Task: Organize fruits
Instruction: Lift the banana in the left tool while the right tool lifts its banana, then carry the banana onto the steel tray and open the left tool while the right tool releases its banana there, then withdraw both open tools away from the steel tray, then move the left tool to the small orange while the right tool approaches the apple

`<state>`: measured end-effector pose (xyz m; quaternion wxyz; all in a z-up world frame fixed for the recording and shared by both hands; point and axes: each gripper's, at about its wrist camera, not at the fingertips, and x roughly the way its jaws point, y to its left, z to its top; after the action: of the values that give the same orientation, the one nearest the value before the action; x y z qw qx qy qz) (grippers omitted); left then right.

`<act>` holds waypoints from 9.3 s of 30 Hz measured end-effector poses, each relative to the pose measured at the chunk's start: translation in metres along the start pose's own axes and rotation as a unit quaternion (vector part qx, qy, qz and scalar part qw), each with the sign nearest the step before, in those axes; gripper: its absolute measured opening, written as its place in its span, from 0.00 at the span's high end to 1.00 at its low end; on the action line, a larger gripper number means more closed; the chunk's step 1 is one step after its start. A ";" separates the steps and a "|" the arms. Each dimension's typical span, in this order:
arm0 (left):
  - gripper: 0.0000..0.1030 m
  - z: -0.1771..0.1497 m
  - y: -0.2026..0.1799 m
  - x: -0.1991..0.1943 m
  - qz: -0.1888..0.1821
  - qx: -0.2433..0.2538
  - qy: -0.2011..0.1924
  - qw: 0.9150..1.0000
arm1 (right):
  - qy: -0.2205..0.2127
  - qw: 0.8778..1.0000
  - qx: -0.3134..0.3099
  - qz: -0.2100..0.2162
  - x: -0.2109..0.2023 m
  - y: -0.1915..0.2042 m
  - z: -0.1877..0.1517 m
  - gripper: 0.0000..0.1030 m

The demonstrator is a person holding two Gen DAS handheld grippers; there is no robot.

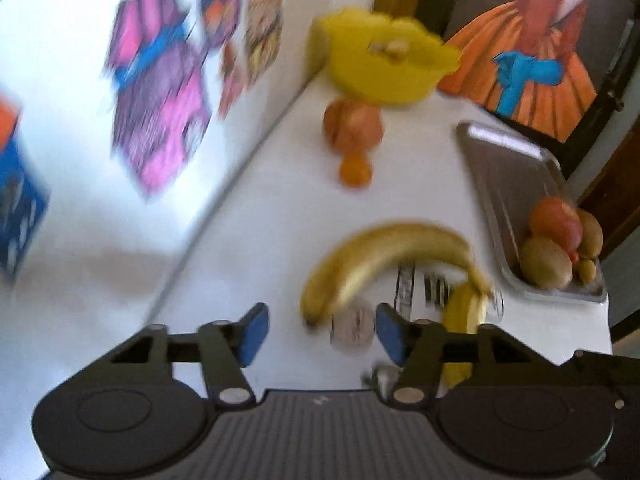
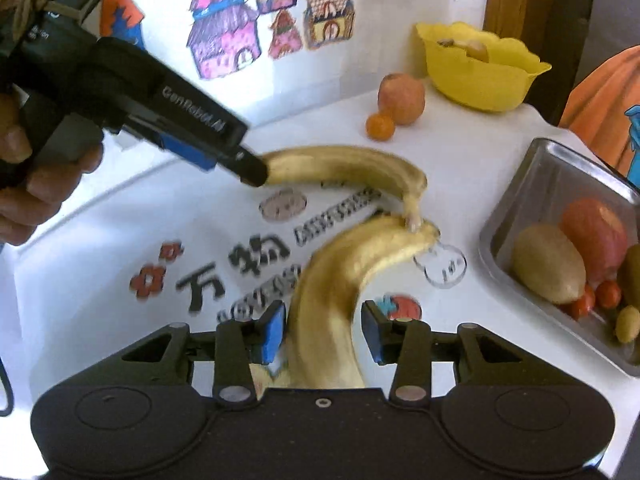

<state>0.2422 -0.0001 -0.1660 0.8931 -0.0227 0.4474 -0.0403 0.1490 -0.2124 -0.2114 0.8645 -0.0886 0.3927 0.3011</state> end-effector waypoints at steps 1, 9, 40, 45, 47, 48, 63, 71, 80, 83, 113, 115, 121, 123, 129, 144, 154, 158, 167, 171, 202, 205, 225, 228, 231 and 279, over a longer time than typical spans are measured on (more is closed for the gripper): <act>0.30 0.005 -0.003 0.003 -0.002 0.012 -0.009 1.000 | -0.003 1.000 0.005 -0.002 0.003 -0.001 0.002 0.56; 0.22 0.025 -0.031 0.054 -0.040 0.095 0.003 0.995 | -0.014 0.998 0.062 -0.024 0.022 -0.012 0.008 0.44; 0.61 -0.007 -0.044 0.046 -0.018 0.114 0.005 0.993 | -0.068 0.991 0.099 -0.055 0.012 -0.012 -0.013 0.59; 0.65 -0.009 -0.049 0.043 -0.019 0.118 0.012 0.993 | -0.070 0.990 0.105 -0.059 0.013 -0.011 -0.012 0.61; 0.65 -0.012 -0.050 0.041 -0.024 0.114 0.014 0.993 | -0.071 0.990 0.104 -0.059 0.012 -0.011 -0.012 0.62; 0.65 -0.014 -0.051 0.040 -0.027 0.116 0.015 0.993 | -0.070 0.990 0.103 -0.059 0.011 -0.011 -0.013 0.62; 0.61 -0.012 -0.062 0.045 -0.019 0.127 0.007 0.992 | -0.073 0.988 0.114 -0.069 -0.002 -0.017 -0.026 0.63; 0.65 -0.014 -0.060 0.039 -0.025 0.078 0.010 0.997 | -0.085 0.986 0.124 -0.069 -0.011 -0.023 -0.030 0.63; 0.66 -0.018 -0.071 0.027 -0.072 0.031 -0.013 0.997 | -0.119 0.976 0.165 -0.084 -0.035 -0.038 -0.042 0.63; 0.66 -0.015 -0.079 0.025 -0.082 0.018 -0.023 0.996 | -0.130 0.972 0.176 -0.087 -0.044 -0.044 -0.046 0.63; 0.65 0.085 -0.182 0.052 -0.090 -0.047 -0.099 0.990 | -0.261 0.932 0.242 -0.067 -0.132 -0.199 -0.007 0.64; 0.65 0.092 -0.185 0.063 -0.083 -0.044 -0.100 0.991 | -0.275 0.932 0.229 -0.067 -0.129 -0.211 0.003 0.64; 0.65 0.104 -0.192 0.095 -0.072 -0.041 -0.088 0.993 | -0.288 0.935 0.196 -0.071 -0.108 -0.246 0.025 0.64; 0.65 0.105 -0.194 0.104 -0.070 -0.049 -0.080 0.993 | -0.280 0.939 0.187 -0.070 -0.097 -0.255 0.031 0.64; 0.64 0.106 -0.192 0.131 -0.057 -0.055 -0.061 0.995 | -0.240 0.955 0.163 -0.057 -0.051 -0.281 0.037 0.64; 0.63 0.094 -0.194 0.149 -0.041 -0.049 -0.053 0.997 | -0.203 0.975 0.079 -0.047 -0.010 -0.269 0.054 0.64; 0.62 0.090 -0.191 0.142 -0.042 -0.061 -0.061 0.995 | -0.184 0.979 0.077 -0.045 -0.004 -0.265 0.055 0.63; 0.53 0.090 -0.190 0.134 -0.042 -0.054 -0.069 0.995 | -0.194 0.976 0.081 -0.053 -0.007 -0.263 0.056 0.63; 0.20 0.084 -0.177 0.112 -0.038 -0.057 -0.098 0.993 | -0.202 0.973 0.083 -0.080 -0.020 -0.249 0.054 0.46; 0.11 0.081 -0.168 0.099 -0.034 -0.054 -0.111 0.992 | -0.208 0.970 0.086 -0.097 -0.028 -0.239 0.051 0.38; 0.00 0.014 -0.025 0.015 0.044 0.015 -0.123 0.991 | -0.163 0.921 0.227 -0.273 -0.063 -0.075 0.000 0.01; 0.00 0.004 -0.012 0.017 0.055 0.010 -0.108 0.993 | -0.144 0.925 0.236 -0.262 -0.056 -0.061 -0.003 0.01; 0.00 -0.021 -0.006 0.017 0.112 -0.007 -0.075 0.991 | -0.054 0.924 0.331 -0.183 -0.032 -0.059 -0.011 0.01; 0.00 -0.019 -0.004 0.018 0.112 -0.011 -0.076 0.991 | -0.054 0.930 0.320 -0.175 -0.029 -0.055 -0.005 0.01; 0.00 -0.018 -0.001 0.020 0.113 -0.013 -0.076 0.991 | -0.059 0.936 0.307 -0.165 -0.027 -0.052 0.002 0.01; 0.01 0.046 -0.039 0.119 0.031 0.091 -0.103 0.990 | -0.015 0.993 0.096 0.072 0.177 -0.120 0.199 0.18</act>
<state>0.3481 -0.0499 -0.2306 0.9336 0.0682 0.3482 -0.0506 0.4349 -0.1517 -0.2162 0.8506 0.0281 0.4125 0.3249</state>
